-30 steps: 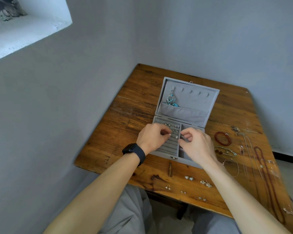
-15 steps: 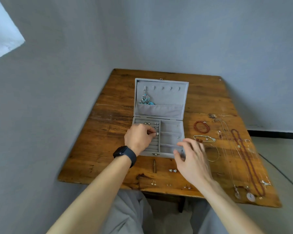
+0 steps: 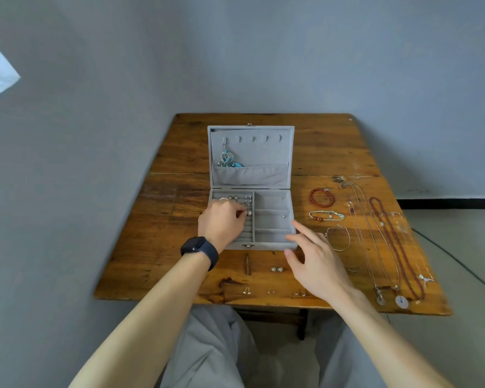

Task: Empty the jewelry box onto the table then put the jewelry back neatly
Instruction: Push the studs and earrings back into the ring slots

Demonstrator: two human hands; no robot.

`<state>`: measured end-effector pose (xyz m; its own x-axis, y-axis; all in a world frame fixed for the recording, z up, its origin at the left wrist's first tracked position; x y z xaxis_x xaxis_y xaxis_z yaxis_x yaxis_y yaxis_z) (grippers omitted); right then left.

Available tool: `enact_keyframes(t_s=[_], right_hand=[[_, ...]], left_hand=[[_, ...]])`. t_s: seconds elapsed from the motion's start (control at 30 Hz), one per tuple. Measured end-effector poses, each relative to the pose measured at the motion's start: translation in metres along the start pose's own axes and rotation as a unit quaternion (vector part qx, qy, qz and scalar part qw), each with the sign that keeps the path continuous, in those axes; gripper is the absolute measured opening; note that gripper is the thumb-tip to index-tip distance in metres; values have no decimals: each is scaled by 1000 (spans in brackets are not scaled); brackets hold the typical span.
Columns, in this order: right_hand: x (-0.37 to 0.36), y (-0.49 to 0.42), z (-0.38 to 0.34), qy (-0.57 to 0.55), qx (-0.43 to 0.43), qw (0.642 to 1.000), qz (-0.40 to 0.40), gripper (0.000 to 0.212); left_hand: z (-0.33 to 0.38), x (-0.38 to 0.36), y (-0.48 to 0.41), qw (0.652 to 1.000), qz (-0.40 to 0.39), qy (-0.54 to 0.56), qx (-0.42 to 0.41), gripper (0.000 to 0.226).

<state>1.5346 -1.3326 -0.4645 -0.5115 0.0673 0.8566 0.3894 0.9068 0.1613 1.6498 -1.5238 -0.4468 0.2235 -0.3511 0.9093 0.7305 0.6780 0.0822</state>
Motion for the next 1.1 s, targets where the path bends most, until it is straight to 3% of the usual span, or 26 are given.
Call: enact_keyframes(t_s=[0.27,0.4,0.57,0.73,1.1], right_hand=[[4,17,7,-51,27,994,88,30],[2,28,11,-45,39,992,111,25],[-9,37,10,-14,42,993,112,22],[-22,38,2,35,46,992,115,23],[-25,33,-4,51,49,991,109,13]], left_hand=[[-4,1,0,999,-36,28,-19,28],[-3,8,24,998,15,53,-35,30],[14,-12,80,992,24,75,-96,23],[32,-42,100,992,-62,51,-94,33],[36,-46,89,992,-69,53,-90,20]])
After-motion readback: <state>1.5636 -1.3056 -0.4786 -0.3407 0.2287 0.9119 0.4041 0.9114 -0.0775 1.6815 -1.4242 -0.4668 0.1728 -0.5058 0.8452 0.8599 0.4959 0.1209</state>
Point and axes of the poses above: each hand's wrist, its own y-axis away from the middle knuckle, its own x-axis out of the back of the hand, z = x × y, the point moved 5 cm from there along -y, towards the middle knuckle, and after that the axes turned 13 degrees about -z, right-handed, at the moved point
